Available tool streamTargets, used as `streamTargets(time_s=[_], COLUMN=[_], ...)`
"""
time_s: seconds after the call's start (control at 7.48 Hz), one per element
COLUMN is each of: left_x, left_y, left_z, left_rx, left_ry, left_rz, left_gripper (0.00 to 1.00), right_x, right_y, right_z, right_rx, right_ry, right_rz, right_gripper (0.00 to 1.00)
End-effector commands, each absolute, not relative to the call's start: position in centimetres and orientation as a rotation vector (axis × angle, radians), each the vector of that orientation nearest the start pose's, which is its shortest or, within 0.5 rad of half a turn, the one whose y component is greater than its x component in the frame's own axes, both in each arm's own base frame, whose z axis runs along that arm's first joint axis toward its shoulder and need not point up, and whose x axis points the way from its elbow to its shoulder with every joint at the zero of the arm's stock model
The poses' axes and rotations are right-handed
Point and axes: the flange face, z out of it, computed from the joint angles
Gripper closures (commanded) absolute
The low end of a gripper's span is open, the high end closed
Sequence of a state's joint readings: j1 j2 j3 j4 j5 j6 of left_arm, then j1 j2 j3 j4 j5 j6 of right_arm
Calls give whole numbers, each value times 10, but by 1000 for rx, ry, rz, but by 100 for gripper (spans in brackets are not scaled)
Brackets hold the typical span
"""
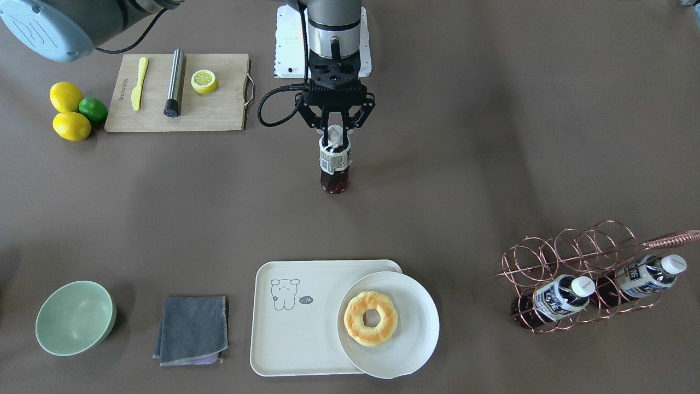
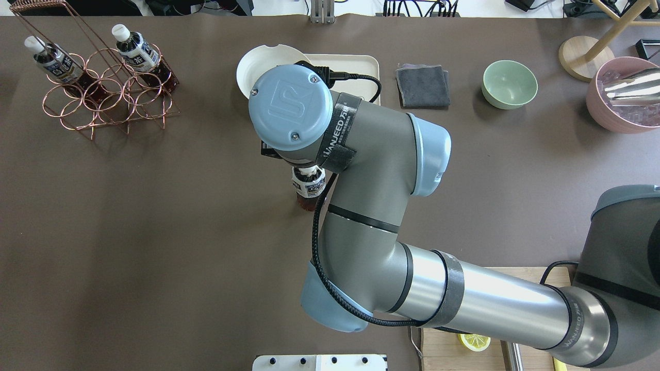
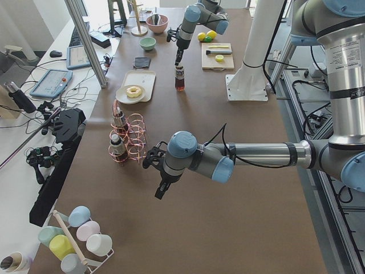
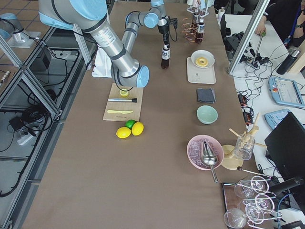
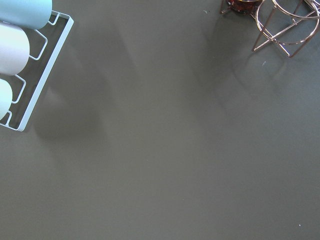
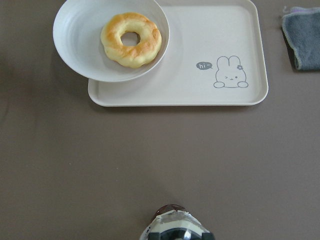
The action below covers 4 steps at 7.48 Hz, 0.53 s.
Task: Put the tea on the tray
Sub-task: 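Reach the right gripper over and grasp the standing tea bottle, then lift the bottle with the right gripper and lower it onto the tray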
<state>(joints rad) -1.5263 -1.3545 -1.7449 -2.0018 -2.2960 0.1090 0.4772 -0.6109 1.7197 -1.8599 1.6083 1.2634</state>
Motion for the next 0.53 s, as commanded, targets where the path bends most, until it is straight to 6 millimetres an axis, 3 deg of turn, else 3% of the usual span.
streamTargets(time_s=[0.0, 0.27, 0.4], left_x=[-48, -49, -49], left_y=[-424, -423, -421], left_z=[623, 622, 621], left_rx=[399, 401, 403], left_ry=[706, 705, 705], left_rz=[287, 286, 287], left_gripper=[0, 0, 0], right_x=[-478, -415, -403], right_y=[-474, -549, -587], right_z=[38, 50, 53], right_rx=[324, 328, 346], right_ry=[-777, -752, -734], right_rz=[164, 169, 184], right_gripper=[100, 100, 100])
